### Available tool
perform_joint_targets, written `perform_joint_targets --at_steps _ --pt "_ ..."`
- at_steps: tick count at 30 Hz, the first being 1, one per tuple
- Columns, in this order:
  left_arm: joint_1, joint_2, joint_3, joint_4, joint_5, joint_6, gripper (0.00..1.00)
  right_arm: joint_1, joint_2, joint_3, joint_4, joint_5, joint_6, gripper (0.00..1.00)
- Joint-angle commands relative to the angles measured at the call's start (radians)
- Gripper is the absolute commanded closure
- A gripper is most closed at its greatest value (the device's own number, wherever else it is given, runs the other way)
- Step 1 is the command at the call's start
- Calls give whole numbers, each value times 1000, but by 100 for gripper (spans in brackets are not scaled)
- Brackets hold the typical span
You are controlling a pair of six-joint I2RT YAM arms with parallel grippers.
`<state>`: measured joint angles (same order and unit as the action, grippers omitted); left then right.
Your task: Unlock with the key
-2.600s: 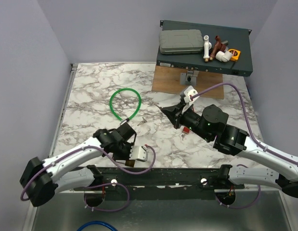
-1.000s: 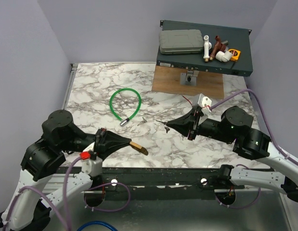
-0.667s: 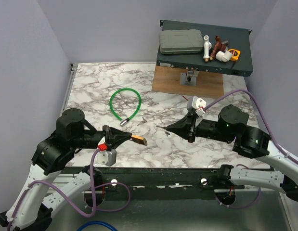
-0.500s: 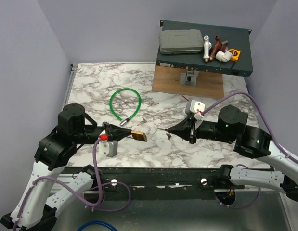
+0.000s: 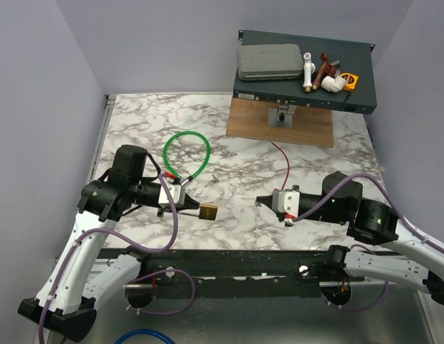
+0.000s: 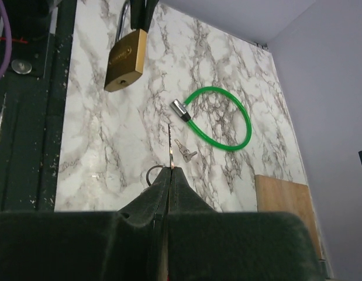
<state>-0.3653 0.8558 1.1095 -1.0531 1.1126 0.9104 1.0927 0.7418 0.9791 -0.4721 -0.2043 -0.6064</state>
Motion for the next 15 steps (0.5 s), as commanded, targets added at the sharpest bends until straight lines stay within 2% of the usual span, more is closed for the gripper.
perform_joint_targets --at_steps 1,7,11,15 --pt "8 -19 31 -76 144 91 100 -2 -17 -46 16 -50 -144 99" --pt "8 -8 86 -108 105 144 100 -1 -25 -100 83 -17 -193 99" --pt "-10 -11 -59 -82 3 185 100 -1 -43 -138 135 -26 -147 99" --pt "-64 66 -184 -40 -98 171 100 -1 -65 -165 173 -33 -91 99"
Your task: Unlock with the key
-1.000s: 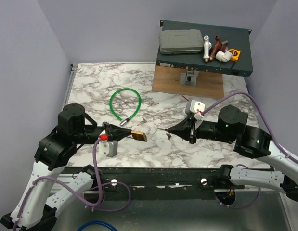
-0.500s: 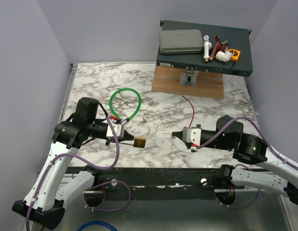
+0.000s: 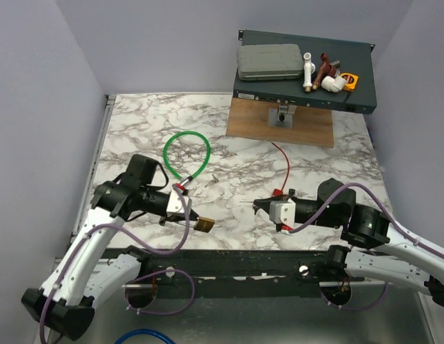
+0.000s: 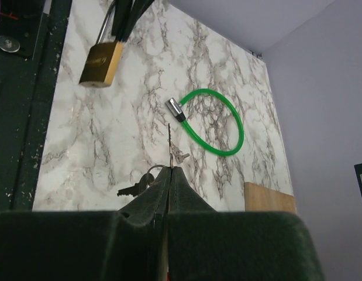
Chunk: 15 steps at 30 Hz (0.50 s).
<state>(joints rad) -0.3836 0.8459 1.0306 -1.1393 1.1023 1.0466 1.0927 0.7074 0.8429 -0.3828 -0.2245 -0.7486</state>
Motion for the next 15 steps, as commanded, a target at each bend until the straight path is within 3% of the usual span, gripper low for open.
perform_joint_targets --at_steps 1,8,15 --pt "-66 97 -121 64 -115 18 100 -1 -36 -35 94 -9 61 99" --pt "-188 225 -208 284 -232 -113 100 -1 -57 -55 111 1 114 99" --pt "-218 320 -282 426 -392 -83 100 -1 -42 -50 105 3 126 99"
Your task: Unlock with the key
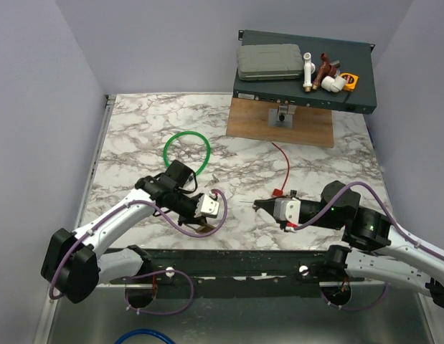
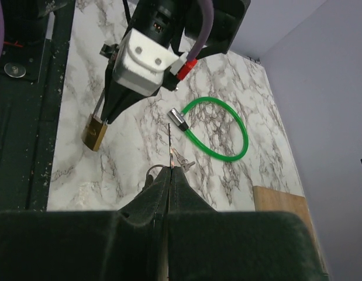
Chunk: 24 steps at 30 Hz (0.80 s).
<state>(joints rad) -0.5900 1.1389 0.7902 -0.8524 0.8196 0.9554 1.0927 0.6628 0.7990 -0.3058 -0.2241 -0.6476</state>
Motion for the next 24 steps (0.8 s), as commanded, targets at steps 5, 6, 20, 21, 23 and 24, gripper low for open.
perform_joint_targets --at_steps 5,6,20,21,23,24 --pt "-11 77 -83 206 -222 57 100 -1 2 -9 27 4 29 99" --pt "-10 89 -83 210 -232 64 100 -1 0 -9 24 6 28 99" --pt "77 139 -78 241 -273 123 69 -2 -40 5 -36 38 53 99" --pt "76 143 -69 224 -282 114 53 -1 -43 4 -40 45 58 99" --pt "66 173 -28 177 -289 45 36 -1 -47 1 -47 60 68 99" --pt "59 193 3 156 -292 -22 31 -1 -48 1 -50 64 71 99"
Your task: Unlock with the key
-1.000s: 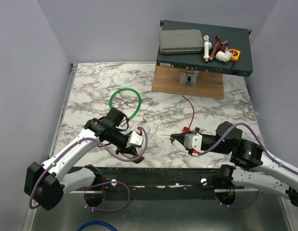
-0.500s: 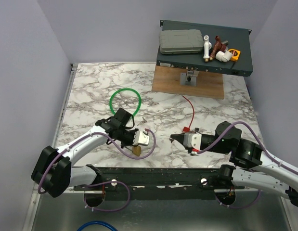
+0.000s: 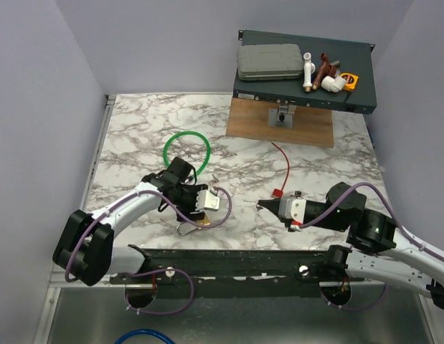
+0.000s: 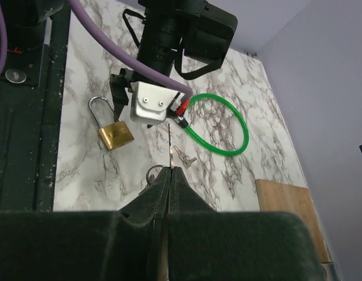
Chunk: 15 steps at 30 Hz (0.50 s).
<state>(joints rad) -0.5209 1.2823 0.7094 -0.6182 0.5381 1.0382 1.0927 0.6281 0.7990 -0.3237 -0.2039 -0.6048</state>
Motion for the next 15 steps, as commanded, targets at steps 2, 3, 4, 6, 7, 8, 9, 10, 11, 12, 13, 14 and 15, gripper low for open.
perform_joint_targets --at_steps 2,3,4,6,7,8,9,10,11,12,13,14,15 --pt "-32 100 142 -126 -22 -251 18 -1 -11 2 -32 49 35 99" --pt "-43 123 162 -132 -42 -328 11 -2 -9 2 -29 52 37 99" --pt "-59 140 179 -131 -66 -409 4 -1 -6 4 -26 55 42 99" --pt "-88 152 188 -121 -91 -524 1 -1 3 12 -29 60 42 99" --pt "-103 143 178 -109 -96 -576 1 -1 8 14 -33 61 39 99" --pt "-115 121 160 -85 -98 -608 1 -1 8 17 -35 64 37 99" --pt "-131 102 133 -61 -106 -651 1 -1 11 21 -38 67 36 99" --pt "-147 78 112 -38 -112 -683 1 -1 12 24 -42 71 33 99" --pt "-170 60 91 -27 -124 -684 2 -1 14 31 -47 75 32 99" --pt "-199 41 75 -4 -169 -697 2 -1 17 36 -51 82 31 99" --pt "-223 34 62 11 -211 -707 2 -2 18 43 -55 86 28 99" --pt "-238 35 56 18 -243 -715 2 -1 19 47 -56 91 27 99" --pt "-247 41 54 30 -295 -733 2 -1 22 55 -58 95 25 99"
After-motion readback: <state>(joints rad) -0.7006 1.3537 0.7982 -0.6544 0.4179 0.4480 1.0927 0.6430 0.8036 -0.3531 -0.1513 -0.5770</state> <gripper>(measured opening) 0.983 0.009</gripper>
